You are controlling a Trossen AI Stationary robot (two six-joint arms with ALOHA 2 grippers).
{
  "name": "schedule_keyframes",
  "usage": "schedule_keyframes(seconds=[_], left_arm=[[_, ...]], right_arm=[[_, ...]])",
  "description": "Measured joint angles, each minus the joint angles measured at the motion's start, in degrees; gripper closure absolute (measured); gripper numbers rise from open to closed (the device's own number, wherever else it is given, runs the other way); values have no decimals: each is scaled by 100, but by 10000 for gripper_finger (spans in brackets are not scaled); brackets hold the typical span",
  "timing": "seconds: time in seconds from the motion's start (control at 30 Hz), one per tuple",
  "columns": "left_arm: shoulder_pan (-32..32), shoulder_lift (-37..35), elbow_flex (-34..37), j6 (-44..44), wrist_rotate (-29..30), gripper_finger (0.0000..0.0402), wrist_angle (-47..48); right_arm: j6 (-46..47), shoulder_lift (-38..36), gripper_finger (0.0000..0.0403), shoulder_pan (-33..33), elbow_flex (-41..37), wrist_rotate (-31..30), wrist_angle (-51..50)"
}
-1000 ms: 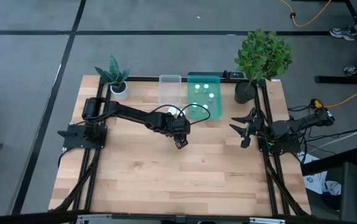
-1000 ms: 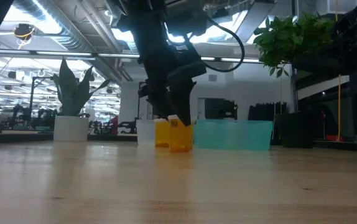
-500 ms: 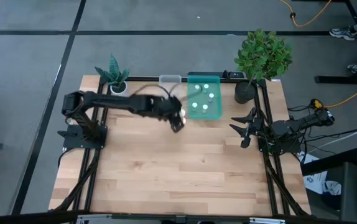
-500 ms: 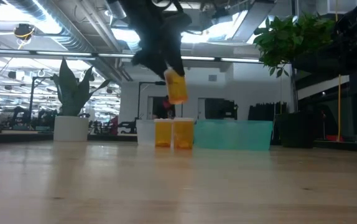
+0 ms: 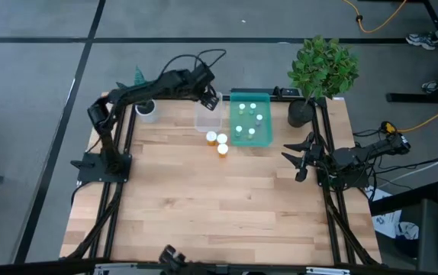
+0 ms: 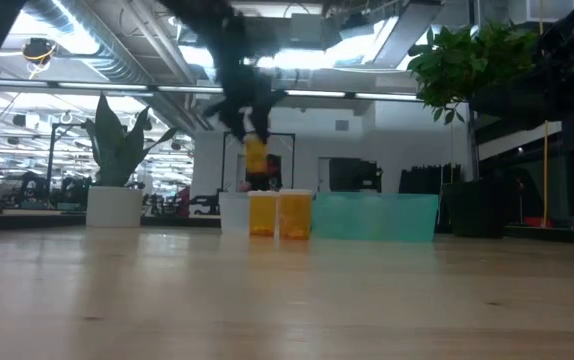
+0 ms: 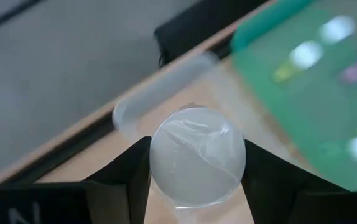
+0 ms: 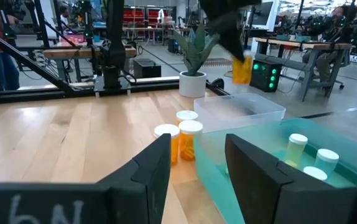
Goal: Pick and place medicine bottles into bin by pill shape (circle, oval)
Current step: Put the orange capsule bottle into the transparent bin
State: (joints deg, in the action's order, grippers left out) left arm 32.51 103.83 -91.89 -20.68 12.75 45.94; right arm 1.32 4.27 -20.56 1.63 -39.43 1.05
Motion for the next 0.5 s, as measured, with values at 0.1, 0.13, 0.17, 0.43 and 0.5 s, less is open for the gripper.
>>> schedule_keyframes(seconds=[0.1, 0.13, 0.17, 0.43, 0.5], left_arm=[[165, 194, 185, 25, -46, 212, -163], [190, 248, 224, 28, -46, 212, -269], [201, 302, 235, 31, -46, 212, -349], [97, 925, 238, 185, -46, 212, -534], [97, 1089, 240, 187, -31, 212, -662]], right_arm=[[-15, 7, 249, 0, 0, -1, -3], [-15, 7, 249, 0, 0, -1, 2], [-18, 7, 249, 0, 0, -1, -1], [-21, 9, 249, 0, 0, -1, -1], [-15, 9, 249, -1, 0, -1, -1]])
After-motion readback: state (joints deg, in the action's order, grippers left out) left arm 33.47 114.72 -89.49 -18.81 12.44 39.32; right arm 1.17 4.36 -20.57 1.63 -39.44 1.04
